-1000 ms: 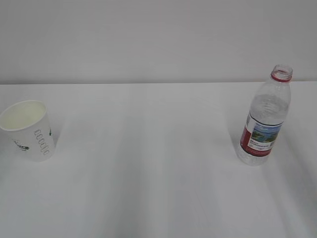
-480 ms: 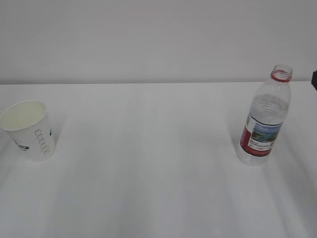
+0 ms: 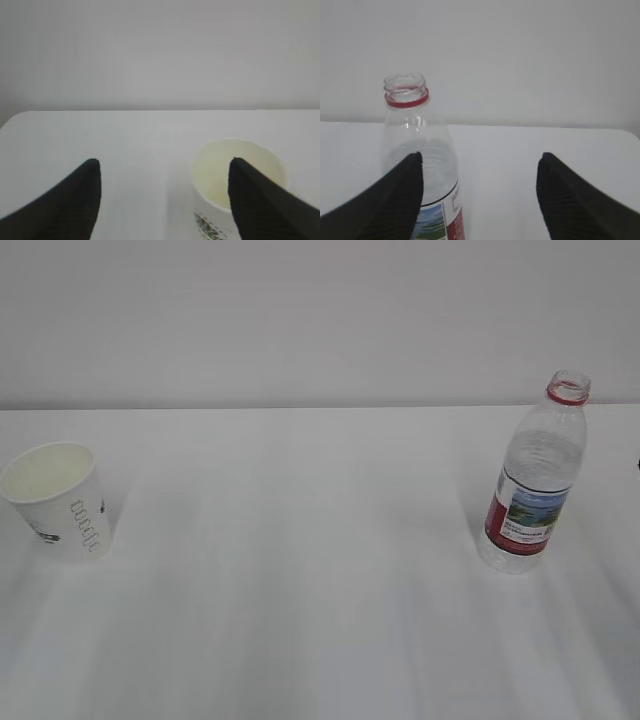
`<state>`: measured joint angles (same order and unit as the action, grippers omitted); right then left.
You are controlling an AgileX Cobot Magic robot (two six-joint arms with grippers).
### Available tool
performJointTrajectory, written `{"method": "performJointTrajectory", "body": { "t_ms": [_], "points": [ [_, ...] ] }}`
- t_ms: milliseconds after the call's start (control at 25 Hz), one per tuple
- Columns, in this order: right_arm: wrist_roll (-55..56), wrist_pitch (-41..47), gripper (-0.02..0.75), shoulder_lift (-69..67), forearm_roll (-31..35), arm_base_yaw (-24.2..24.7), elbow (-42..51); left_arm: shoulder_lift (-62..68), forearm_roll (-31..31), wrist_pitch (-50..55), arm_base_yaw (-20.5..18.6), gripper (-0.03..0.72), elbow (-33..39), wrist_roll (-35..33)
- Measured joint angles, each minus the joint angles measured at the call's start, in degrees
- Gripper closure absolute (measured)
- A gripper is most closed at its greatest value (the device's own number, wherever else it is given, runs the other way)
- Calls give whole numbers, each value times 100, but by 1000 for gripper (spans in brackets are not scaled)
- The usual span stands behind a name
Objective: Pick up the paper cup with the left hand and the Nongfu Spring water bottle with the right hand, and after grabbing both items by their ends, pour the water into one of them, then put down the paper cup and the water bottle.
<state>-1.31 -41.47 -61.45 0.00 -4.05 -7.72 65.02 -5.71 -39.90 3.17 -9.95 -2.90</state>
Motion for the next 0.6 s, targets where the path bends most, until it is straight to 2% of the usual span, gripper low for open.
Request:
{"method": "performJointTrajectory", "body": {
  "t_ms": [160, 280, 400, 600],
  "points": [
    [234, -325, 202, 0, -193, 0, 208, 229, -22, -396, 582, 109, 358, 0],
    [297, -412, 202, -27, -361, 0, 307, 523, -216, -1066, 938, 109, 767, 0],
    [320, -455, 202, -232, -600, 0, 346, 867, -537, -1607, 1130, 109, 984, 0],
    [309, -776, 202, -877, -1098, 0, 369, 1278, -550, -1606, 1169, 109, 984, 0]
  ]
}}
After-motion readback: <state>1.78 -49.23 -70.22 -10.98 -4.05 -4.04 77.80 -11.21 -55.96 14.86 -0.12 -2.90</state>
